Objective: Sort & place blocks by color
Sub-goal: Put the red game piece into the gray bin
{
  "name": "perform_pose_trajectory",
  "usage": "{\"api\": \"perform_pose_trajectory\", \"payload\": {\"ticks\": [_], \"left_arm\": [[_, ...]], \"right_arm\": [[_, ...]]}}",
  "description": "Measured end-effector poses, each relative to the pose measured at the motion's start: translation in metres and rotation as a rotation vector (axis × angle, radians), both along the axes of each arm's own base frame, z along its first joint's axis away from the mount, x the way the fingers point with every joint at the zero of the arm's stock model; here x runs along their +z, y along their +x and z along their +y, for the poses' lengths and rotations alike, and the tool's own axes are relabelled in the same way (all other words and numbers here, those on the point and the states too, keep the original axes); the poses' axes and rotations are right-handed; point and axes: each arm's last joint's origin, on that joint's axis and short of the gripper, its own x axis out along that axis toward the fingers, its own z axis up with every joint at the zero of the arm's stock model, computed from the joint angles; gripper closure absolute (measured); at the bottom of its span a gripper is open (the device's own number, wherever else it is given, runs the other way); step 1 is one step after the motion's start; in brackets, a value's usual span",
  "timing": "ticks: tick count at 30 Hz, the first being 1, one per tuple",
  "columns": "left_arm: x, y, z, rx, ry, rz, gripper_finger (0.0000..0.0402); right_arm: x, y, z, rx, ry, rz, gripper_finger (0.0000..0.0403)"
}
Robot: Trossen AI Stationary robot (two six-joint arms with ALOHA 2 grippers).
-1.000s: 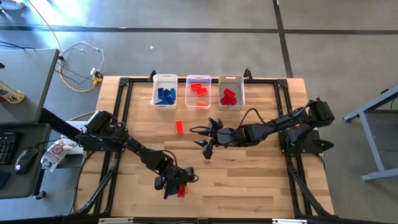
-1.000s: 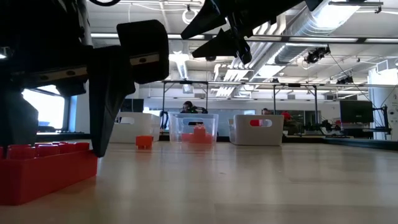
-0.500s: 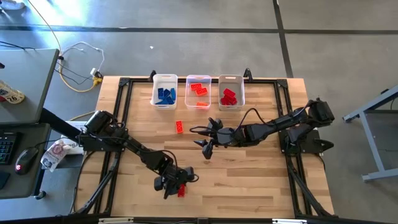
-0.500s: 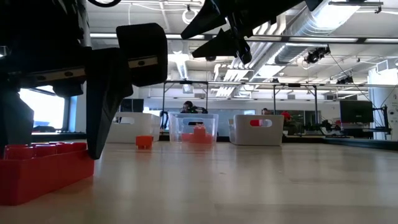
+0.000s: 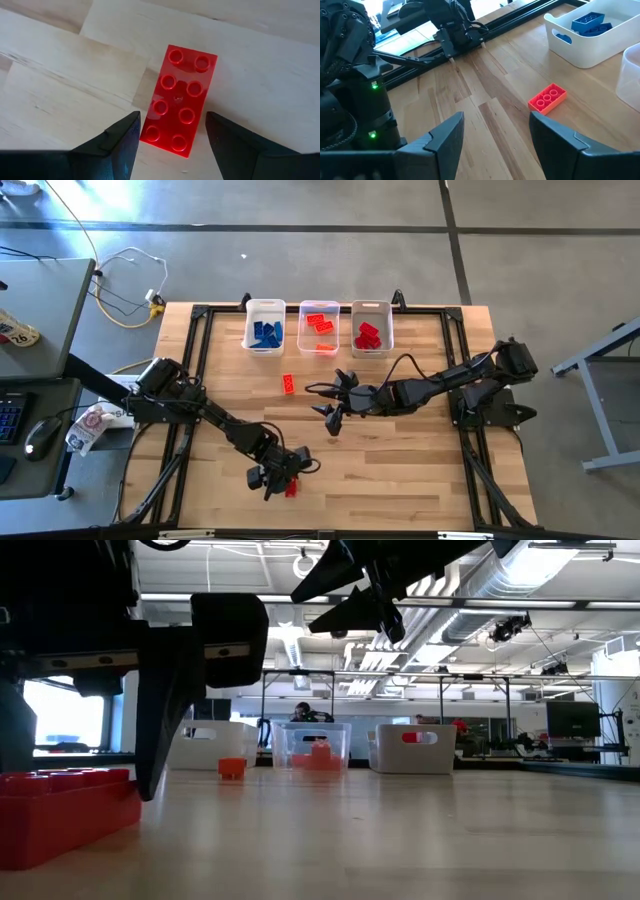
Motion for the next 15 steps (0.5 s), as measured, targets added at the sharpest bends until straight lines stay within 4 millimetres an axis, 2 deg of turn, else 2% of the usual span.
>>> {"api": "perform_pose_trajectory", "payload": {"ticks": [7, 15], "left_arm": [[-0.0004, -0.0007, 0.0002, 0.004, 0.0, 0.01, 0.0201], [-0.0002, 0.0004, 0.0021, 0.025, -0.01, 0.013, 0.0271]], "right_arm": [[0.0, 0.0, 0.0, -0.001, 0.003, 0.0, 0.0192], [0.0, 0.0, -0.0001, -0.003, -0.001, 0.0, 0.0192]]}}
